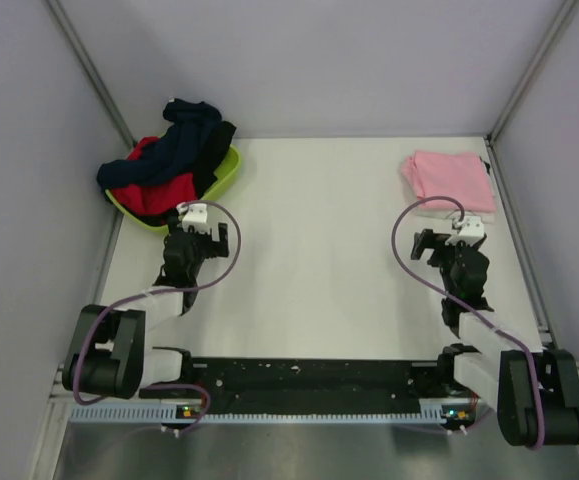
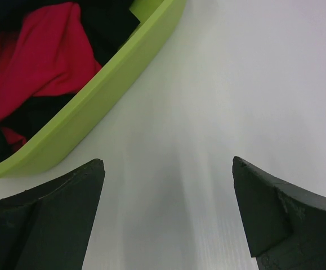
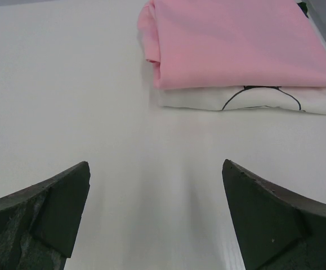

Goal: Fold and stack the t-shirts
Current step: Grab crumpled tshirt from bin with the left arm

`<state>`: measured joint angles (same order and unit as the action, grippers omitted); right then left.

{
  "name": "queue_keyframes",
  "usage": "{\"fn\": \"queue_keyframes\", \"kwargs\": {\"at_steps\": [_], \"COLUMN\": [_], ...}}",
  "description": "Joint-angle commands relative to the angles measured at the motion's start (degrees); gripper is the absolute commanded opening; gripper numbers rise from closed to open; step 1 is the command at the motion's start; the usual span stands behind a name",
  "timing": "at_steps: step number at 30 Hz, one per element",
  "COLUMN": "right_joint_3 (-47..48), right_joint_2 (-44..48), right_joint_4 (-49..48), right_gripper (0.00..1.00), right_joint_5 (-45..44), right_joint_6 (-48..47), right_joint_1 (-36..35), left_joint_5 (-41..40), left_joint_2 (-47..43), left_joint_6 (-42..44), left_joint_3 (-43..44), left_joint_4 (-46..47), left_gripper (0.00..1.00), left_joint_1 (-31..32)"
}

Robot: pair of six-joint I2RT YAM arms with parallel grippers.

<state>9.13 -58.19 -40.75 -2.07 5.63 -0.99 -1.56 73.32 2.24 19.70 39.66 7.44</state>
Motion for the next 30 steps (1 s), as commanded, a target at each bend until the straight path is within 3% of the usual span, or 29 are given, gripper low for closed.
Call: {"fn": "queue_keyframes", "kwargs": {"at_steps": [1, 3, 6, 9, 14, 21, 27, 30], "right_joint_3": [0.1, 0.19, 1.94, 5.8, 15.47, 20.49, 22.08, 21.81], "right_joint_2": [0.1, 0.97, 4.57, 8.61, 11.26, 10.56, 9.59, 9.5], "right_joint_4": [-2.05, -1.53, 1.63, 7.33, 18.42, 19.66, 22.2, 22.38], "right_gripper": [0.99, 0.99, 0.99, 0.99, 0.99, 0.99, 0.99, 0.99], "right_joint_5": [0.31, 0.22, 1.27, 1.8, 9.26, 16.64, 18.24, 17.62], "right_joint_6": [0.44, 1.14, 1.58, 2.28, 1.93, 3.07, 1.14, 0.0], "right_joint_1": [-0.32, -0.24, -0.32, -0.32, -0.32, -0.41, -0.32, -0.32], "left_joint_5": [3.74, 10.41, 22.18, 28.1, 12.13, -13.44, -17.16, -17.94], "left_joint_2": [-0.11, -1.15, -5.63, -3.81, 7.16, 30.62, 52.06, 58.59], "left_joint_6": [0.04, 3.98, 8.55, 11.46, 11.55, 14.98, 18.59, 20.25], "left_joint_3": [1.48, 2.0, 5.86, 17.86, 43.27, 73.77, 101.8, 108.08], "left_joint_4": [1.47, 0.26, -8.78, -25.61, -46.22, -57.4, -71.88, -76.4], "left_gripper": [0.99, 0.99, 0.98, 0.93, 0.9, 0.93, 0.94, 0.9], "left_joint_1": [-0.5, -0.5, -0.5, -0.59, -0.67, -1.72, -5.94, -6.74]}}
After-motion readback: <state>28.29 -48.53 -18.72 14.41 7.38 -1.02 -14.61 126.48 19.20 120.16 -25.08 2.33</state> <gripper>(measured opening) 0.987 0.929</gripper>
